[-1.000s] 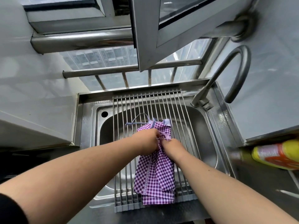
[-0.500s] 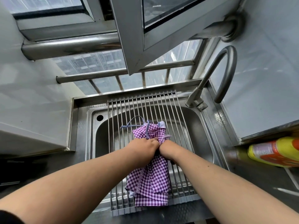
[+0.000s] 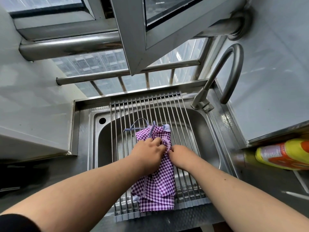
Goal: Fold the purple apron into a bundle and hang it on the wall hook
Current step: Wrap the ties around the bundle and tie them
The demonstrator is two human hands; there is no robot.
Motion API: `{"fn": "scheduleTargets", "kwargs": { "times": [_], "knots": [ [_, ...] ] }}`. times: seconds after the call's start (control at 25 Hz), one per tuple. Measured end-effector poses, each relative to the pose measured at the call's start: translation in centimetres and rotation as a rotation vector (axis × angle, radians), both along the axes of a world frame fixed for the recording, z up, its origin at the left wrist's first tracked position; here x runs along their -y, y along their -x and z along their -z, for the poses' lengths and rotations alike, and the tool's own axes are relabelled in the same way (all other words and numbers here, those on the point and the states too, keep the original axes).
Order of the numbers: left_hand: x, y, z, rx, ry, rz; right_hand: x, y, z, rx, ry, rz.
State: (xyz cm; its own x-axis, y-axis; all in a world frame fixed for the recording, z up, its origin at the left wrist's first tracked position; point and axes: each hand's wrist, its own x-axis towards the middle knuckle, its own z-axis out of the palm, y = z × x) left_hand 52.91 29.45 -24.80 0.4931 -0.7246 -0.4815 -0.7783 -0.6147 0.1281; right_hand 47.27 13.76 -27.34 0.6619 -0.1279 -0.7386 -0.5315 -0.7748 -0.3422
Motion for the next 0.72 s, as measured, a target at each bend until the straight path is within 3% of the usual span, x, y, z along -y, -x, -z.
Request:
{"fn": "scheduleTargets", "kwargs": {
  "times": [0.16, 0.32, 0.72],
  "knots": [
    [-0.3, 0.4, 0.9, -0.098, -0.02, 0.064, -0.4, -0.4, 0.9, -0.056, 0.094, -0.182],
    [-0.5, 0.9, 2.4, -0.159, -0.112, 0.015, -0.5, 0.1, 0.3, -0.007, 0.035, -0.283],
    [-0.4, 1.2, 3.1, -0.112, -0.162, 0.037, 1.1, 3.0, 1.2, 0.033, 0.035, -0.008]
  ]
}}
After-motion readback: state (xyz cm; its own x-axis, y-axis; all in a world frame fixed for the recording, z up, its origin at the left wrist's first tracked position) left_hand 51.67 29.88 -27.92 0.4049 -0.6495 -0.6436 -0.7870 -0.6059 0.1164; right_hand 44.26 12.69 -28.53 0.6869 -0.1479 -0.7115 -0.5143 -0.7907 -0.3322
